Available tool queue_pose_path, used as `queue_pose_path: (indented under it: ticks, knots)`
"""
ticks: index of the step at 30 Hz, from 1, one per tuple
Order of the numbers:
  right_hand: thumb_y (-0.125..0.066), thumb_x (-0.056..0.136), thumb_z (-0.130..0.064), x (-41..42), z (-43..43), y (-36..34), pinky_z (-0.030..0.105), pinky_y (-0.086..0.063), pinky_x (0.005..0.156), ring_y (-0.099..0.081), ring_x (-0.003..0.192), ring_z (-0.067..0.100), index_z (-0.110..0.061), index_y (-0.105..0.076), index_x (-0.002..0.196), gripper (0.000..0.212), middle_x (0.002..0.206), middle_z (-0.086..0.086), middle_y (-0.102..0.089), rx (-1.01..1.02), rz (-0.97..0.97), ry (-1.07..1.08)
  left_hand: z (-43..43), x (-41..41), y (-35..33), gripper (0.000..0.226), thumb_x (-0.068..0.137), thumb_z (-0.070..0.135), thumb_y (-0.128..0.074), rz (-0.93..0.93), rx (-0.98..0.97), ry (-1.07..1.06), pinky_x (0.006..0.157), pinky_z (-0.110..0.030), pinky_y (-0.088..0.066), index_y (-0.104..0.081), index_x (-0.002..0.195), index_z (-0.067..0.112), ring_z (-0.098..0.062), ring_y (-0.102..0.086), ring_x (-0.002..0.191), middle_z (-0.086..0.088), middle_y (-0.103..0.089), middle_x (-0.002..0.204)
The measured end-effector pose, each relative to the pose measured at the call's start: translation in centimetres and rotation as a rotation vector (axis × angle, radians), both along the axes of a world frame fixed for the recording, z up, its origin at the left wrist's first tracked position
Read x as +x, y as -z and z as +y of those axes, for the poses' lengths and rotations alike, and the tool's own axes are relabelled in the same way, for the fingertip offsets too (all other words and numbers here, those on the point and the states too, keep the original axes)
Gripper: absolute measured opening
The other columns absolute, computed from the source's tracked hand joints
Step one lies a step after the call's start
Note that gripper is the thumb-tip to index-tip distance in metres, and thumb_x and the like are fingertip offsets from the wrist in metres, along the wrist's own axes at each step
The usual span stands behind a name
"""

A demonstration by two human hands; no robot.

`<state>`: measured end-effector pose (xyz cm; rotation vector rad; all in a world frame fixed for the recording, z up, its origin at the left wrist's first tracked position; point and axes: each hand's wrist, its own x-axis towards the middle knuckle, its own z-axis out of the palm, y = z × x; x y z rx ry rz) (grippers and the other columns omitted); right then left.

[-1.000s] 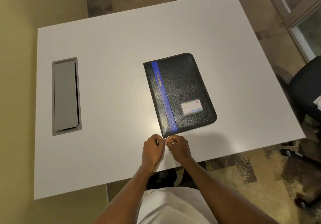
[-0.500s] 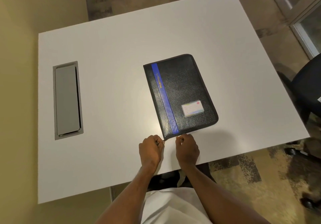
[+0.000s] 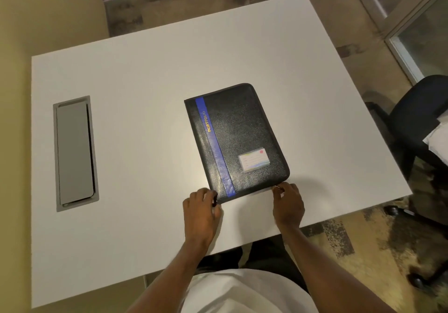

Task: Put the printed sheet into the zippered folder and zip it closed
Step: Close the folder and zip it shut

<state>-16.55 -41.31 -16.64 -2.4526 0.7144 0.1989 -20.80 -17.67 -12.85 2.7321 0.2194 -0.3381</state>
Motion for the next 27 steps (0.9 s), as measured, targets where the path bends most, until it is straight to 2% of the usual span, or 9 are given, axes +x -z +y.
queue_pose_path:
  ticks: [3,6,8,10,13,15,17,20,27]
  knots:
    - [-0.061,0.101,-0.020,-0.2,-0.4,0.0,0.029,-0.044,0.068,-0.068,0.084,0.026,-0.017,-0.071,0.103,0.010,0.102,-0.001,-0.065,0.001,-0.009,-0.081,-3.4,1.8,-0.4,0.056,0.081,0.029,-0.070,-0.066,0.010,0.296,0.113,-0.045,-0.034,-0.054,0.135,0.027,-0.025,-0.041,0.140,0.001,-0.043,0.155]
    - [-0.058,0.103,-0.021,-0.6,-0.8,0.1,0.034,-0.055,0.072,-0.068,0.087,0.022,-0.019,-0.071,0.109,0.014,0.105,-0.001,-0.066,0.015,-0.008,-0.142,-7.9,5.3,-0.1,0.087,0.082,0.021,-0.075,0.022,0.036,0.517,0.125,-0.059,-0.020,-0.033,0.158,0.025,-0.031,-0.014,0.160,-0.006,-0.015,0.173]
    - [-0.054,0.104,-0.020,-0.7,-1.2,0.2,0.033,-0.055,0.071,-0.067,0.086,0.019,-0.021,-0.070,0.106,0.017,0.103,-0.003,-0.065,0.037,-0.002,-0.167,-10.7,8.0,0.1,0.090,0.087,0.019,-0.070,0.068,0.029,0.613,0.126,-0.063,-0.010,-0.022,0.163,0.027,-0.030,-0.002,0.162,-0.006,-0.002,0.175]
    - [-0.051,0.103,-0.017,-0.6,-1.5,0.3,0.027,-0.048,0.067,-0.064,0.082,0.016,-0.023,-0.070,0.101,0.020,0.098,-0.007,-0.062,0.043,0.011,-0.178,-12.7,10.5,0.1,0.085,0.094,0.029,-0.064,0.081,0.044,0.707,0.126,-0.065,-0.004,-0.018,0.165,0.029,-0.030,0.004,0.162,-0.005,0.005,0.176]
    - [-0.052,0.103,-0.017,-0.2,-2.1,0.4,0.026,-0.048,0.069,-0.061,0.081,0.012,-0.023,-0.071,0.101,0.020,0.097,-0.009,-0.062,0.061,0.031,-0.180,-14.5,13.7,0.4,0.086,0.095,0.048,-0.065,0.121,0.169,0.837,0.124,-0.070,-0.001,-0.019,0.165,0.031,-0.031,0.009,0.162,-0.007,0.007,0.175]
    - [-0.051,0.104,-0.019,0.1,-2.6,0.5,0.030,-0.052,0.072,-0.064,0.083,0.016,-0.022,-0.071,0.102,0.019,0.098,-0.008,-0.062,0.070,0.050,-0.208,-15.1,15.2,0.3,0.085,0.091,0.053,-0.069,0.170,0.241,0.898,0.121,-0.073,-0.001,-0.029,0.162,0.030,-0.032,0.009,0.162,-0.009,0.005,0.175]
    - [-0.052,0.105,-0.022,0.1,-2.9,0.7,0.031,-0.056,0.075,-0.066,0.085,0.016,-0.021,-0.071,0.106,0.019,0.101,-0.006,-0.065,0.064,0.052,-0.228,-15.4,15.9,0.2,0.084,0.087,0.055,-0.074,0.207,0.260,0.914,0.119,-0.076,-0.002,-0.035,0.157,0.028,-0.034,0.008,0.162,-0.012,0.002,0.175]
    - [-0.055,0.105,-0.026,0.1,-3.2,0.7,0.027,-0.056,0.074,-0.067,0.083,0.013,-0.024,-0.071,0.106,0.016,0.101,-0.008,-0.067,0.046,0.035,-0.245,-15.1,15.9,0.3,0.096,0.079,0.053,-0.082,0.233,0.254,0.907,0.117,-0.079,-0.007,-0.031,0.158,0.031,-0.034,0.006,0.162,-0.012,0.000,0.174]
    - [-0.056,0.103,-0.023,0.9,-5.4,0.7,0.036,-0.059,0.071,-0.067,0.082,0.017,-0.024,-0.066,0.104,0.011,0.100,-0.006,-0.066,0.058,-0.020,-0.144,-14.2,16.3,0.4,0.107,0.068,0.048,-0.087,0.210,0.246,0.933,0.117,-0.079,-0.012,-0.027,0.155,0.036,-0.034,-0.001,0.161,-0.009,-0.007,0.173]
